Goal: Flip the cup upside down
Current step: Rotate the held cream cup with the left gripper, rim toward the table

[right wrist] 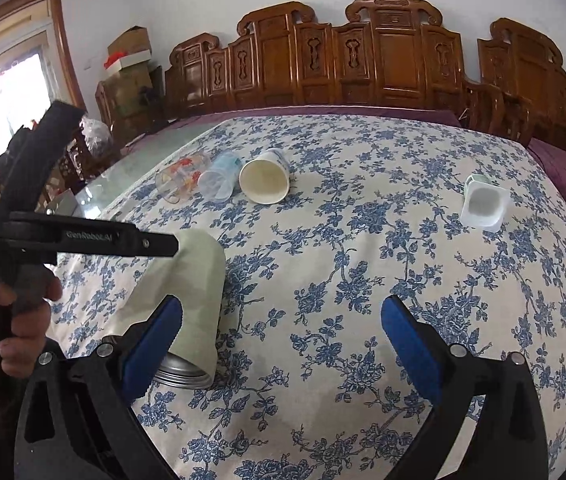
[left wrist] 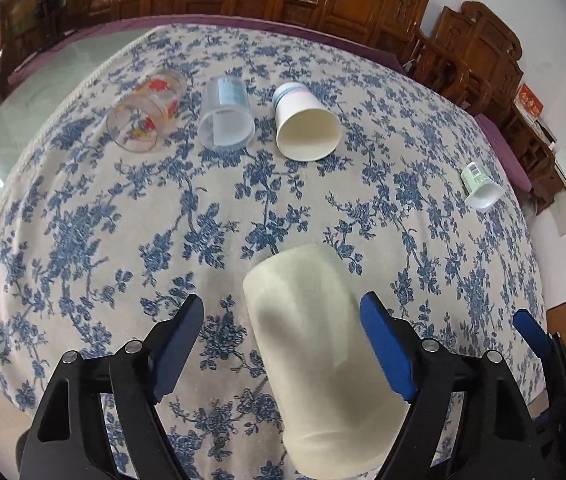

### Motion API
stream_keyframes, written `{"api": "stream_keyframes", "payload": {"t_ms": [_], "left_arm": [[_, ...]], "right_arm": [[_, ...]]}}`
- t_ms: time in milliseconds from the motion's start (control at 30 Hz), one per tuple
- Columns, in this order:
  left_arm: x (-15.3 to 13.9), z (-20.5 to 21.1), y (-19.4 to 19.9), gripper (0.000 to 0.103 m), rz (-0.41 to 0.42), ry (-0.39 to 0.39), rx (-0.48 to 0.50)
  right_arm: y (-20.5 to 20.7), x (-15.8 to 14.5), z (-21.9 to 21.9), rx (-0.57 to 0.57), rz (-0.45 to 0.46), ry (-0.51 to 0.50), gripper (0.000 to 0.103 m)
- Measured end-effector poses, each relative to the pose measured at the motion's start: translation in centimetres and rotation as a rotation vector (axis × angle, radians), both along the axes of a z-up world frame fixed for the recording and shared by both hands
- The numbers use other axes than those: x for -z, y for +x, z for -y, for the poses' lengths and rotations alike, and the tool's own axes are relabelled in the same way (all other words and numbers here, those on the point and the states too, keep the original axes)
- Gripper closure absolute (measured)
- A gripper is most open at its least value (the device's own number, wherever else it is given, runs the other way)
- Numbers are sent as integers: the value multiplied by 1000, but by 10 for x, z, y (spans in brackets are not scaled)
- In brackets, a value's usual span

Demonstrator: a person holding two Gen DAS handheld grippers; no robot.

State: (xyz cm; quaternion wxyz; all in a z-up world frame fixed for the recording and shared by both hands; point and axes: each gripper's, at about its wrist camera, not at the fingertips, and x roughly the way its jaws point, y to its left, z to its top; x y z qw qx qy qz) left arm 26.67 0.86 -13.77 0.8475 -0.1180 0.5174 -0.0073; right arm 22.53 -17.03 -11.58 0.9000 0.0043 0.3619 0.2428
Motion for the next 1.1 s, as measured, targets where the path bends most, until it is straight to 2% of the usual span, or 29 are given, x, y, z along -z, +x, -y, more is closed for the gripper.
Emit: {"api": "stream_keyframes", "payload": {"t_ms": [433, 933, 1100], "left_arm": [[28, 4, 24, 29, -119, -138, -21], [34, 12, 49, 27, -231, -100, 29], [42, 12, 56, 27, -274, -123, 29]], "right_arm": [[3, -2, 10, 45, -2, 5, 3], [4, -6, 18, 65, 5, 27, 3], [4, -6, 18, 65, 8, 30, 3]]}}
